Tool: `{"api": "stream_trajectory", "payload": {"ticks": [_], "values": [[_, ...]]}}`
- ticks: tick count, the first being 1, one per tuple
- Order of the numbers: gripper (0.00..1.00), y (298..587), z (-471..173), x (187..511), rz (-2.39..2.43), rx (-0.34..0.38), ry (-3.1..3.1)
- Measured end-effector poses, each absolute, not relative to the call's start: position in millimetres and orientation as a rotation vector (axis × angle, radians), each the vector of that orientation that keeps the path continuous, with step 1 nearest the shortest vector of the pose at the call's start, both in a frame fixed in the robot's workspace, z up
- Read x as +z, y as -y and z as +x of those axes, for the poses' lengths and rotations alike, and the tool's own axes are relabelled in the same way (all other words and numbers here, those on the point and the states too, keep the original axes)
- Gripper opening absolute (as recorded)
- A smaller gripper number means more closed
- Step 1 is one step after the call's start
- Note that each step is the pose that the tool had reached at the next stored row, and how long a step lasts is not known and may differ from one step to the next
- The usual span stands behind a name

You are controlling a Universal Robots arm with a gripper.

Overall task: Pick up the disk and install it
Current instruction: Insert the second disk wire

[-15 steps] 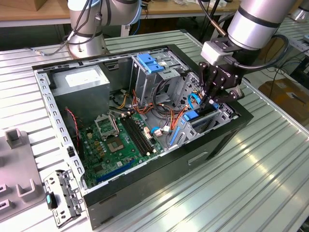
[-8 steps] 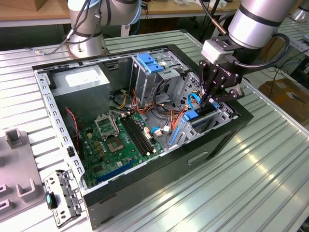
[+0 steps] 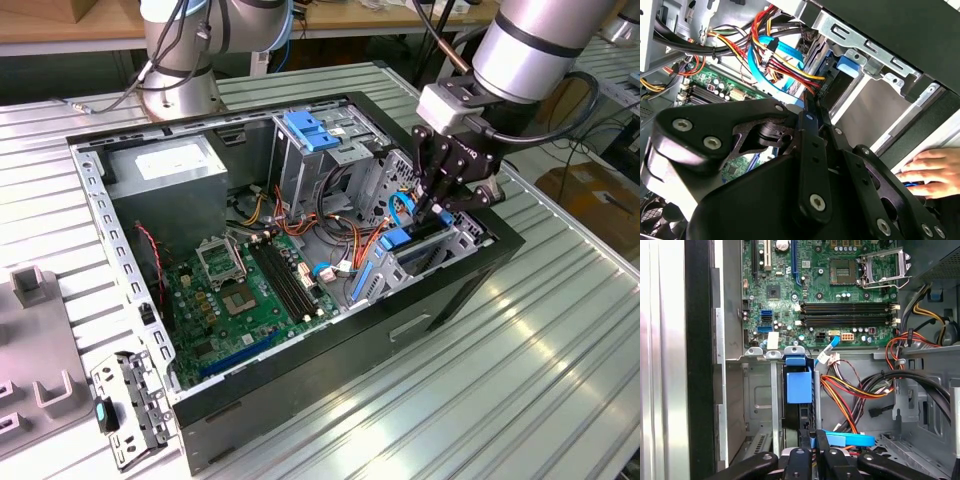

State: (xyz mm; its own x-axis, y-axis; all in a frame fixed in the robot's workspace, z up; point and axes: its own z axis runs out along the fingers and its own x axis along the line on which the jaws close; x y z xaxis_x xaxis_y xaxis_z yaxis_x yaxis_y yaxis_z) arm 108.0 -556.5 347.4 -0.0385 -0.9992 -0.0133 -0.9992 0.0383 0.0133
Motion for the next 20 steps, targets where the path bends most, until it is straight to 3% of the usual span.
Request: {"api": "stream_trajectory", "payload": {"ticks": [20], "values": [[0.16,556.9,109.9,345.6,-2.176,0.034,-2.261]]}}
